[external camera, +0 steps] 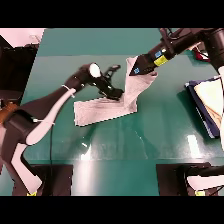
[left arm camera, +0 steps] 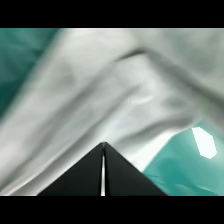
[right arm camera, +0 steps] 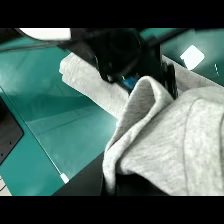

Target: Fold the shirts.

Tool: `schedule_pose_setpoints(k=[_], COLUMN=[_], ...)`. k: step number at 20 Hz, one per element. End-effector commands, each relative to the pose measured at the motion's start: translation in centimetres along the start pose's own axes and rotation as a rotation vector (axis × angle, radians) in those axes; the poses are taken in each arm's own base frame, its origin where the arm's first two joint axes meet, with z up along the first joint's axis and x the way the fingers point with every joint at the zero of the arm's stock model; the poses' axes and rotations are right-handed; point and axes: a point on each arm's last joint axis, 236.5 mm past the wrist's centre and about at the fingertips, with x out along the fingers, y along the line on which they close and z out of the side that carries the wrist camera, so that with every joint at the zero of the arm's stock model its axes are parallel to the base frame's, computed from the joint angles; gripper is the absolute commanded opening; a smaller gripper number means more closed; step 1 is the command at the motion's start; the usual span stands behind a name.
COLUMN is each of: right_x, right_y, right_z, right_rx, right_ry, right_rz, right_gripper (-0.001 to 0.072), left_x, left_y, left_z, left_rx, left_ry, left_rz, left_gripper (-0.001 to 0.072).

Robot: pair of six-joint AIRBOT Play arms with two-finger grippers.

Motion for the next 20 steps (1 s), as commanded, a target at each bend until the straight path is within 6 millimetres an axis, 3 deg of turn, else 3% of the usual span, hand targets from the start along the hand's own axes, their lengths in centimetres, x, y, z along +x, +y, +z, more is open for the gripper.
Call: schedule_pose_setpoints(k=[1, 5, 9, 11, 14, 15, 16, 17, 18, 20], right_x=[1.9, 5.6, 10.3, 13.0, 18.2, 20.0, 21.7, 22.8, 23.1, 22.2], right_y=[1.1, 2.5, 4.0, 4.8, 6.9, 8.0, 9.8, 12.1, 13.8, 14.5], right_z=[-0.2, -0.7, -0.4, 0.0, 0.7, 1.1, 1.5, 2.0, 2.2, 2.1], right_rx=[-0.021, -0.044, -0.077, -0.118, -0.184, -0.217, -0.240, -0.254, -0.292, -0.337], right_ry=[0.040, 0.108, 0.131, 0.121, 0.086, 0.061, 0.025, -0.015, -0.040, -0.034], right_rz=[0.019, 0.053, 0.081, 0.095, 0.117, 0.133, 0.168, 0.229, 0.267, 0.258], right_gripper=[0.0012, 0.0011, 0.0012, 0.0013, 0.0024, 0.0151, 0.0417, 0.0575, 0.0582, 0.0573], left_x=[-7.9, -17.9, -25.7, -28.2, -29.6, -29.6, -29.5, -29.5, -29.5, -29.4], left_y=[6.5, 10.7, 12.4, 12.5, 12.2, 12.1, 12.0, 12.0, 12.0, 12.0], left_z=[-0.6, -1.7, -3.1, -3.4, -3.6, -3.6, -3.6, -3.6, -3.6, -3.8], left_rx=[0.020, -0.044, -0.094, -0.089, -0.082, -0.082, -0.082, -0.082, -0.082, -0.083], left_ry=[-0.002, -0.075, -0.179, -0.228, -0.254, -0.254, -0.255, -0.255, -0.255, -0.246], left_rz=[0.213, 0.305, 0.366, 0.399, 0.423, 0.419, 0.413, 0.413, 0.413, 0.412], left_gripper=[0.0021, 0.0021, 0.0021, 0.0022, 0.0021, 0.0022, 0.0022, 0.0022, 0.0022, 0.0022])
